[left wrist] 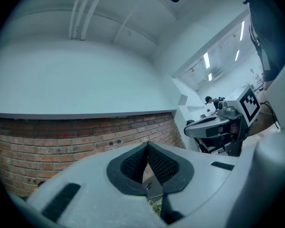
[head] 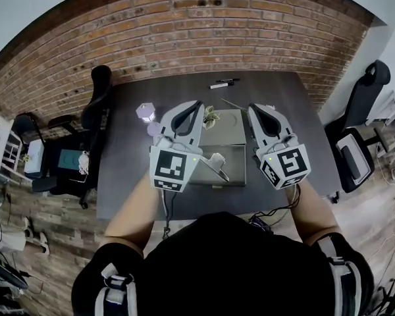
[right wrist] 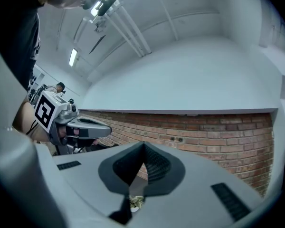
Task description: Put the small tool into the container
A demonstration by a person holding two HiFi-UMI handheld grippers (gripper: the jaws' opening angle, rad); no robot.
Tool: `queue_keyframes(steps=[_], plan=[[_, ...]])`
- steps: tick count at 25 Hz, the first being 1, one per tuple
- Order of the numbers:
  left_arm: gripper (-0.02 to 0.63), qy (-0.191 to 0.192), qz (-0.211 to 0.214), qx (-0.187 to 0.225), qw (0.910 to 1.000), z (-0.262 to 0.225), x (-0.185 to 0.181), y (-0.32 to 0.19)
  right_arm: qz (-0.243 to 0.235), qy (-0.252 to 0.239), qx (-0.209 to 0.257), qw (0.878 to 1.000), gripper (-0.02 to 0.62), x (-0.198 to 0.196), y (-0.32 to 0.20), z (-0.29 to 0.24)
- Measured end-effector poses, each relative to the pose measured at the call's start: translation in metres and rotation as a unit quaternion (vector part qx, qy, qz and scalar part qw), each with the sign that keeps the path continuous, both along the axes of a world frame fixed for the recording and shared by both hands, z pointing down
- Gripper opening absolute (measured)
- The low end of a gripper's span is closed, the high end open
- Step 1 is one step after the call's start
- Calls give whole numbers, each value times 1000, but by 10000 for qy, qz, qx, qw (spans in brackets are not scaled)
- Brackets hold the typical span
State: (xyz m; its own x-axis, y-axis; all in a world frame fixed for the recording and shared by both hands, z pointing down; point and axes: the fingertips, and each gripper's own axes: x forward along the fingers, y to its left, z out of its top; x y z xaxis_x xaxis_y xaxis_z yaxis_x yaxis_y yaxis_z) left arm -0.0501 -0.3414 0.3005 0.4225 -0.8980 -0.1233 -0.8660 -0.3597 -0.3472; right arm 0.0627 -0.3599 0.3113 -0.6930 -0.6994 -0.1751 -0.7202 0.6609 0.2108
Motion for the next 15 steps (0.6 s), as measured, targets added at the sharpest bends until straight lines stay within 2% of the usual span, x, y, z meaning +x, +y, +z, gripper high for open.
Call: queue_keyframes(steps=[15], plan=[[9, -86, 111, 17, 9999, -3, 11, 7, -32, -17, 67, 10000, -5, 6, 7, -6]])
